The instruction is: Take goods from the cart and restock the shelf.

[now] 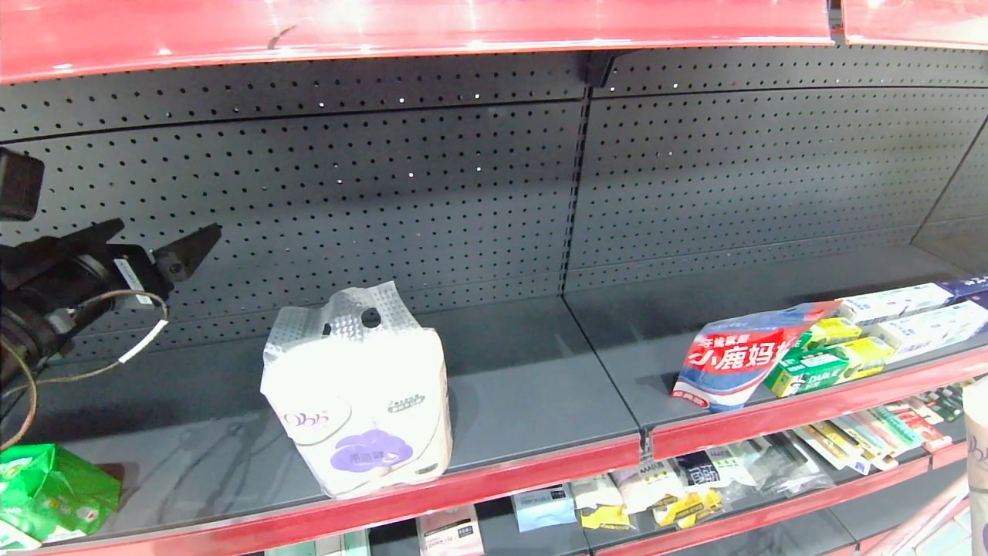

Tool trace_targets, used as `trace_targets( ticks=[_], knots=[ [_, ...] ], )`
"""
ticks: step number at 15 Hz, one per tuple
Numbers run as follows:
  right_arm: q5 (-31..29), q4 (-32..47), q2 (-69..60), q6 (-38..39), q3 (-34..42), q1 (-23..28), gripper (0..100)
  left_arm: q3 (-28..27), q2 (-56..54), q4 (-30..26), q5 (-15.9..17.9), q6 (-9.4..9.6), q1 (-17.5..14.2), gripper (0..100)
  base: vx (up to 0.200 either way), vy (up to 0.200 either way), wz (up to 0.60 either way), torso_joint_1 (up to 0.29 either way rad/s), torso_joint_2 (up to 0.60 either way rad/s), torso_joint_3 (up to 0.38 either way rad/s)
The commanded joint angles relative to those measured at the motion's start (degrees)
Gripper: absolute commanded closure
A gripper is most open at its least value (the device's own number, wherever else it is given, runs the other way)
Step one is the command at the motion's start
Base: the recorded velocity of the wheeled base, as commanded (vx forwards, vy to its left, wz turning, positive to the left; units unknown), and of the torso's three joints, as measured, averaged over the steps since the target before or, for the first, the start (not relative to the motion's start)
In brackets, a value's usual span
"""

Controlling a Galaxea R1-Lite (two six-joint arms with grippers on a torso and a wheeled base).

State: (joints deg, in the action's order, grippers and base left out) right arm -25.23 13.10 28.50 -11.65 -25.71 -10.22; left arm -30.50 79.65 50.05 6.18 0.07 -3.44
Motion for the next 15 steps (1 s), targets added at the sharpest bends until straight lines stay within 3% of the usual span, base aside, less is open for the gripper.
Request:
trace_targets(
  ticks=[1,3,6,8,11,12,13,15],
  knots=[
    [0.01,-0.01,-0.03,-0.04,-0.04,-0.07,100,0.71,-8.81,-10.77,-1.08,-2.27,0.01,0,0.000,0.000,0.00,0.000,0.00,0.000],
    [0.01,-0.10,-0.03,0.05,-0.13,-0.16,100,3.08,-13.21,-17.89,-0.20,-2.53,0.01,0,0.000,0.000,0.00,0.000,0.00,0.000],
    [0.45,-0.10,-0.11,0.23,-0.13,-0.16,100,8.44,-20.50,-18.50,3.66,-1.66,0.98,0,0.000,0.000,0.00,0.000,0.00,0.000],
    [1.06,-0.10,-0.11,0.58,-0.04,-0.16,100,11.25,-27.80,-22.37,7.35,-0.78,1.24,0,0.000,0.000,0.00,0.000,0.00,0.000],
    [1.59,-0.10,-0.03,0.58,-0.13,-0.24,100,11.16,-42.83,-37.57,14.65,1.25,1.77,0,0.000,0.000,0.00,0.000,0.00,0.000],
    [2.91,-0.10,-0.03,0.58,-0.13,-0.16,100,9.85,-50.83,-47.42,17.20,2.74,4.14,0,0.000,0.000,0.00,0.000,0.00,0.000],
    [4.05,-0.10,-0.03,0.58,-0.31,-0.16,100,8.44,-56.98,-55.15,17.29,3.53,7.04,0,0.000,0.000,0.00,0.000,0.00,0.000],
    [6.07,-0.10,-0.03,0.58,-1.98,-0.16,100,7.21,-65.42,-66.84,17.02,5.64,9.33,0,0.000,0.000,0.00,0.000,0.00,0.000]
  ],
)
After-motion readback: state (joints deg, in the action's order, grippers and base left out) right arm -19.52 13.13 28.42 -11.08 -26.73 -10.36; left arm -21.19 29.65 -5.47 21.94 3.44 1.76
